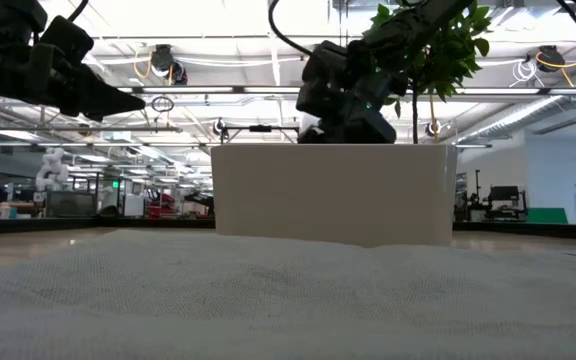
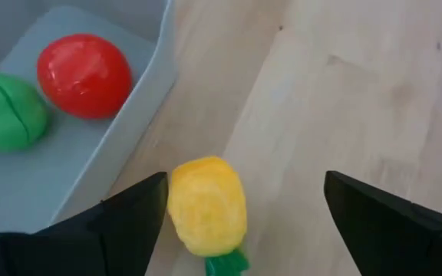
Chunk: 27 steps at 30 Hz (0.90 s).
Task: Pick and placing Produce into tupperware
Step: Put the pineapple into the gray bin
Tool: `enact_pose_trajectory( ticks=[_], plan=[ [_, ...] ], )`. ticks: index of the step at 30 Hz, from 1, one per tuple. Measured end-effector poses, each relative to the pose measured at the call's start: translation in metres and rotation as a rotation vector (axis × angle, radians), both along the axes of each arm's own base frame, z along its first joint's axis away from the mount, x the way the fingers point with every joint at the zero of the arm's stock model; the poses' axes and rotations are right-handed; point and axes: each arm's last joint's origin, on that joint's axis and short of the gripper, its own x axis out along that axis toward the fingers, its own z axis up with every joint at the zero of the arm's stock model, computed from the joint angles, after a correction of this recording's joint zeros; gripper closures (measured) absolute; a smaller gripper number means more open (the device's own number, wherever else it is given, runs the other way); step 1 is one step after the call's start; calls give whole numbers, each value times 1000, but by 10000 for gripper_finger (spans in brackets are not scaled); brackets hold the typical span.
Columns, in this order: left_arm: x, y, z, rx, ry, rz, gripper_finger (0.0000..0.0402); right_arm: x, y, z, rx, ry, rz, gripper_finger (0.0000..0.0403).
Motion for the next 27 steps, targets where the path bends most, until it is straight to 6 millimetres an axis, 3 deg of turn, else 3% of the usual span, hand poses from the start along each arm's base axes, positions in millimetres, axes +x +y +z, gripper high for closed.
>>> enact_pose_trajectory(
  ticks=[6, 27],
  plan=[
    [0, 0, -1, 5, 7, -1, 380, -2, 3, -1, 60, 6, 59, 60],
    [0, 0, -3, -5, 26, 0, 380, -1, 7, -9, 1, 6, 105, 60]
  ],
)
